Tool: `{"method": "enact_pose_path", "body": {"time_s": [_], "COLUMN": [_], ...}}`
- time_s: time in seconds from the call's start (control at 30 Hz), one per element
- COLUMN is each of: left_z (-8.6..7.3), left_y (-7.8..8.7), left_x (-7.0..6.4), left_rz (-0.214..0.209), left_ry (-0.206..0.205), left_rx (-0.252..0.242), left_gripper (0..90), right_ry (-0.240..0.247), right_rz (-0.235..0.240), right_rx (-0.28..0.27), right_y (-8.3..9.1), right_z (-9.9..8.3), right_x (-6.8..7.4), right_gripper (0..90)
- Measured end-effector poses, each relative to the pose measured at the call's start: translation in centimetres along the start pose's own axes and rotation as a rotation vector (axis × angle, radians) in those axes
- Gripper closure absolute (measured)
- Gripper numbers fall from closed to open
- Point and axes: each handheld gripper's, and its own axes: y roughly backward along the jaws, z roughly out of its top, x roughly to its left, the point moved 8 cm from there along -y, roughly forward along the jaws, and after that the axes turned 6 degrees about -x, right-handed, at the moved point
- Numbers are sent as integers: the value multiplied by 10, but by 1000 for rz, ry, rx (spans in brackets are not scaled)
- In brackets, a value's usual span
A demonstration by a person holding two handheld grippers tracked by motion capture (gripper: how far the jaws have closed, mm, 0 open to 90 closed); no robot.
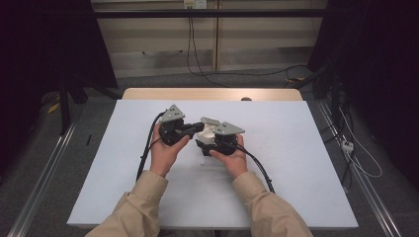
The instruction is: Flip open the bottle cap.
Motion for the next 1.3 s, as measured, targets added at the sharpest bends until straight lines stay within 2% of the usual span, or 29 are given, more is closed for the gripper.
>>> {"method": "enact_pose_path", "body": {"time_s": [0.73,0.87,1.3], "left_z": [18,21,26], "left_y": [-13,-15,-24], "left_x": [-1,-2,-3], "left_rz": [-1,3,-17], "left_ry": [-30,-46,-42], "left_rx": [16,24,21], "left_gripper": [900,900,900], "right_ry": [1,2,6], "right_rz": [-4,-6,-4], "right_rx": [2,3,8], "right_y": [0,0,1], "right_z": [0,0,0], "right_x": [0,0,0], "right_gripper": [183,183,183]}}
